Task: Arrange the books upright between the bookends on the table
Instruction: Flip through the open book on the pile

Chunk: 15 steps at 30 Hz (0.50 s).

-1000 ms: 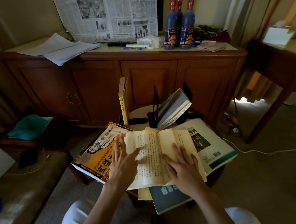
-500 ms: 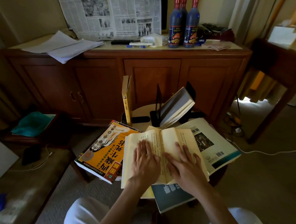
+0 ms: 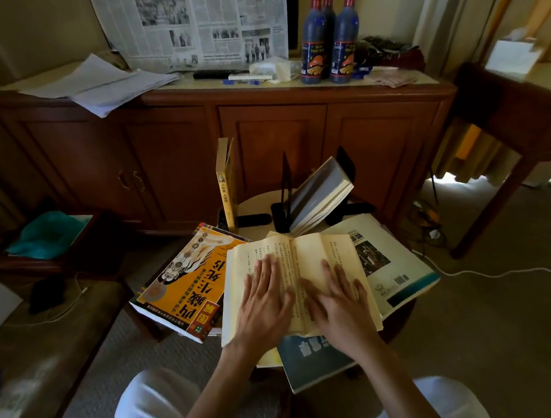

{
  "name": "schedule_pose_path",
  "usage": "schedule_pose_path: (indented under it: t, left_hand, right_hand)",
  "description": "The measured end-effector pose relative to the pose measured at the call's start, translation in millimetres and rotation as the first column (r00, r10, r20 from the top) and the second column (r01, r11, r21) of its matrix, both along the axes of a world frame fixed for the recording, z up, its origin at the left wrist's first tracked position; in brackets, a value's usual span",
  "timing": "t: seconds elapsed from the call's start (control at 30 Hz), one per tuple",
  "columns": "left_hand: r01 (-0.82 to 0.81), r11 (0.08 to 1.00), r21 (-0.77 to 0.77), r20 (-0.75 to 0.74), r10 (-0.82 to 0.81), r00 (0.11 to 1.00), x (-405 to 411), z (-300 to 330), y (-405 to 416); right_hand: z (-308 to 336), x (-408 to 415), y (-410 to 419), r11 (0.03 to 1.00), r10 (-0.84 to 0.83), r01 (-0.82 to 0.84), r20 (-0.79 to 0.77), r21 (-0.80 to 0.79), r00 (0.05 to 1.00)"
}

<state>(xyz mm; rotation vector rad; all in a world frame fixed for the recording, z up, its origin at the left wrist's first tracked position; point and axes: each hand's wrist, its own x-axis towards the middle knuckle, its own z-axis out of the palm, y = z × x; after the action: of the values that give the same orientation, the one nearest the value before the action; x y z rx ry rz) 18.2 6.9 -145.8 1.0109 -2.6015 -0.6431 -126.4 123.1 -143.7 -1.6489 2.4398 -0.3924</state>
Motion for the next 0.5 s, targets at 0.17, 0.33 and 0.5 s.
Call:
schedule_pose_path:
  t: [0.17,0.33,0.5]
  left_hand:
    - [-0.006,1.0,-0.001,0.116,0.006,0.993,8.0,-5.4,-2.3]
    - [0.015,0.999,0.041,0.113,-0.02,0.993,6.8,-3.8,-2.0]
    - [-0.08,0.946,0.314,-0.154,0.134,0.979,-3.2,13.6,4.2]
  right_hand:
    - [2.3,3.1,-7.8,0.979,-0.089,0.128,0.23,-0.161,0.969]
    - [17.2,6.6,-12.2,0.961,-0.111,0.191,0.354,-0.199,0.928]
    - [35.5,9.2,-1.4,0.988,0.06,0.013,0.464,-0.153,0.884]
